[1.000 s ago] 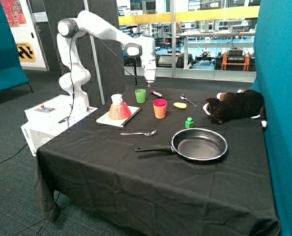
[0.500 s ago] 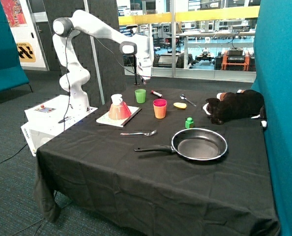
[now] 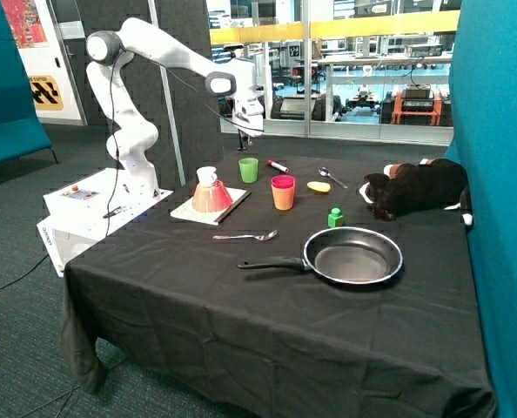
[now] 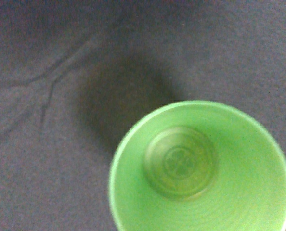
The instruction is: Stack the cups
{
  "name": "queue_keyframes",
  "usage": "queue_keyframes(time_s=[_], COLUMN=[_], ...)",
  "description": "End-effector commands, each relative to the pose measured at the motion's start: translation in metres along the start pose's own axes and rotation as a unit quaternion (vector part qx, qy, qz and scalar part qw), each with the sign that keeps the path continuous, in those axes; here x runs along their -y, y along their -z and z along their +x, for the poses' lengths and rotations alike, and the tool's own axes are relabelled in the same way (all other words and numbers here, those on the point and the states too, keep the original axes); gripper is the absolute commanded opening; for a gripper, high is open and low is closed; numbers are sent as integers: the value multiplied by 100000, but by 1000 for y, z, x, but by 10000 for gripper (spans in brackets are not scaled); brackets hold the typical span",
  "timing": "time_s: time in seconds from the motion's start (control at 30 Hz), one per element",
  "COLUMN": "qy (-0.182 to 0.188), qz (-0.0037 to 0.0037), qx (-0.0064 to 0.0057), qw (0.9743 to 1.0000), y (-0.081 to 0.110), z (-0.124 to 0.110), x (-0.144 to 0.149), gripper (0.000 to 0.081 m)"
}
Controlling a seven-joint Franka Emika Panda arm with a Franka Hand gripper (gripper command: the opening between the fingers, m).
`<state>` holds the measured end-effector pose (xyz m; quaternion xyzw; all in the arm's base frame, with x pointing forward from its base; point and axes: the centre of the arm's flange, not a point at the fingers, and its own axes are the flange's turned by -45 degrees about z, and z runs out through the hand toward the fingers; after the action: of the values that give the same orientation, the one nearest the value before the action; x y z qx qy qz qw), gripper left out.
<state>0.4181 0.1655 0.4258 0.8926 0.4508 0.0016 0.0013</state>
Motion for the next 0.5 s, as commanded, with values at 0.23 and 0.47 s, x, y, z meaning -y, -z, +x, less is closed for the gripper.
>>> queue_keyframes(time_s=[0.23, 0.47], qy=[3120, 3335], qz=[188, 189], qx=[79, 78], qw=[99951, 99944], y=[-2, -13], z=[-6, -11], x=[24, 33], gripper=[639, 597])
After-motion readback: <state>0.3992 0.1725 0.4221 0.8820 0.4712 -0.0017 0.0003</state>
